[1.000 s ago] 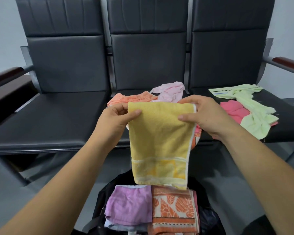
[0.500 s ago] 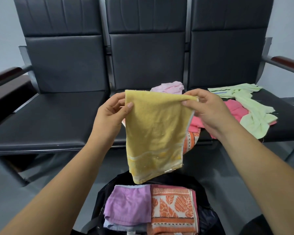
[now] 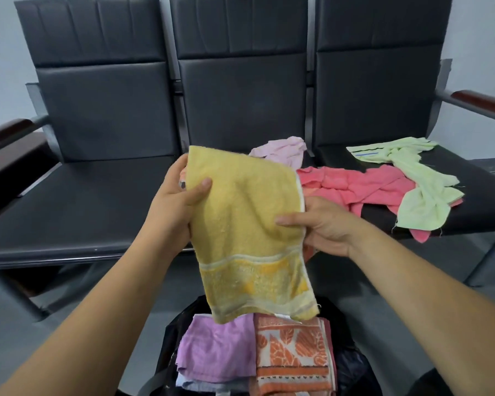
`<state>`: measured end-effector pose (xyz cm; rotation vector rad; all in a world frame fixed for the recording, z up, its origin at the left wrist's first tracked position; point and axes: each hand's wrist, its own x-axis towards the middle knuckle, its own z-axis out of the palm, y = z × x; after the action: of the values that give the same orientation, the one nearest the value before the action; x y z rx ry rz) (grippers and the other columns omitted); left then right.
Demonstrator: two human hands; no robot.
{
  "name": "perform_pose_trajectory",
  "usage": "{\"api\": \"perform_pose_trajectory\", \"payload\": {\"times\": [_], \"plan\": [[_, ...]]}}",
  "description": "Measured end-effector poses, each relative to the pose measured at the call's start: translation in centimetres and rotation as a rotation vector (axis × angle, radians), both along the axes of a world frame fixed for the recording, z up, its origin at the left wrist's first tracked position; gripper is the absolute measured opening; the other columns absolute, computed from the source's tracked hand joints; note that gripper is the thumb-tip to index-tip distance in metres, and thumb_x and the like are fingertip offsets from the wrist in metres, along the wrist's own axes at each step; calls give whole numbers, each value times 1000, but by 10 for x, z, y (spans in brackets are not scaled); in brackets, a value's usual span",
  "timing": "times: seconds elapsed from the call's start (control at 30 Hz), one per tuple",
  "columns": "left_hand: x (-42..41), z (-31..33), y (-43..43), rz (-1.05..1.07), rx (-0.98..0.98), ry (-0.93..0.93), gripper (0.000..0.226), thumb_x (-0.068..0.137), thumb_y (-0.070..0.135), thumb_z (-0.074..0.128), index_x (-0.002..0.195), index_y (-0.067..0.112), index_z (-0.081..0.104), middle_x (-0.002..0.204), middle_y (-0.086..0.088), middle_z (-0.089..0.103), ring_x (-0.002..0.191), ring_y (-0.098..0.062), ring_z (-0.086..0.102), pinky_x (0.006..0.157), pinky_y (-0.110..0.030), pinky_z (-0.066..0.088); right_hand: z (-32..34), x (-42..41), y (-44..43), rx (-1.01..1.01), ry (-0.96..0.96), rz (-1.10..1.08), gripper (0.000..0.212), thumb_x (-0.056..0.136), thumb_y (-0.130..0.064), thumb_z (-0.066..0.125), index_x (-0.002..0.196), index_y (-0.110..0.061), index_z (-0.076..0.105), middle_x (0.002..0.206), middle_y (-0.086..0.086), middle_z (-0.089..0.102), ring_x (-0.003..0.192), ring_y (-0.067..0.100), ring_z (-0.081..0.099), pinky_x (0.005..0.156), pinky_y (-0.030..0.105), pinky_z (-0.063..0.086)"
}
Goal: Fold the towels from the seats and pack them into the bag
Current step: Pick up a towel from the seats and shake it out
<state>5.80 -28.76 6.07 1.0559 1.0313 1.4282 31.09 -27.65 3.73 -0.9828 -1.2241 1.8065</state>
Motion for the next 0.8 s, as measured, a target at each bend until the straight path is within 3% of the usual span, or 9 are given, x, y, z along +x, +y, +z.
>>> {"api": "perform_pose_trajectory", "payload": {"times": [0.1,0.23,0.37,0.5,0.53,0.67,0.73,0.8], "plan": [[-5,0,5,86,-208,-7,32,89,17,72,120,9,66,114,-12,74,85,-18,76,62,-34,61,10,-5,-2,5,50,-91,35,83,-5,71,117,0,68,111,18,74,97,28,74,74,39,63],[-5,-5,6,-102,-345,-52,35,82,13,72,112,-4,69,112,-17,74,91,-24,76,74,-37,64,8,-14,-2,-55,181,-193,42,81,-10,73,119,5,67,115,25,72,105,36,72,92,50,58],[8,-15,5,-93,-312,0,29,90,4,67,117,-6,65,113,-18,74,90,-24,75,78,-39,63,9,-20,0,-125,270,-276,49,80,-12,75,124,5,65,119,25,70,110,37,70,97,54,55],[7,-30,4,-295,-399,78,62,81,39,74,124,-4,64,123,-17,71,114,-30,68,102,-45,51,17,-16,2,-195,311,-300,44,87,-18,71,126,2,66,120,22,71,111,36,70,93,55,56],[10,-34,2,-379,-405,128,64,79,39,75,126,-2,63,125,-15,70,118,-29,66,105,-42,49,18,-13,3,-212,319,-318,45,88,-18,71,127,1,65,121,22,71,111,36,70,90,55,58],[27,-43,-1,-383,-386,194,53,74,19,75,123,1,67,118,-10,74,111,-25,69,95,-31,53,22,2,8,-231,289,-378,34,92,-18,69,121,-1,69,116,22,72,102,36,73,75,55,61],[30,-40,0,-363,-359,136,50,77,18,73,124,1,67,120,-12,73,111,-26,70,91,-31,56,22,13,12,-240,235,-392,23,93,-18,69,108,-2,72,103,18,76,92,33,76,72,53,62],[30,-36,1,-361,-360,37,45,80,18,71,123,3,68,121,-15,72,108,-28,71,88,-36,59,20,24,17,-250,178,-397,21,94,-19,68,108,-4,72,95,16,76,85,31,76,69,52,63]]}}
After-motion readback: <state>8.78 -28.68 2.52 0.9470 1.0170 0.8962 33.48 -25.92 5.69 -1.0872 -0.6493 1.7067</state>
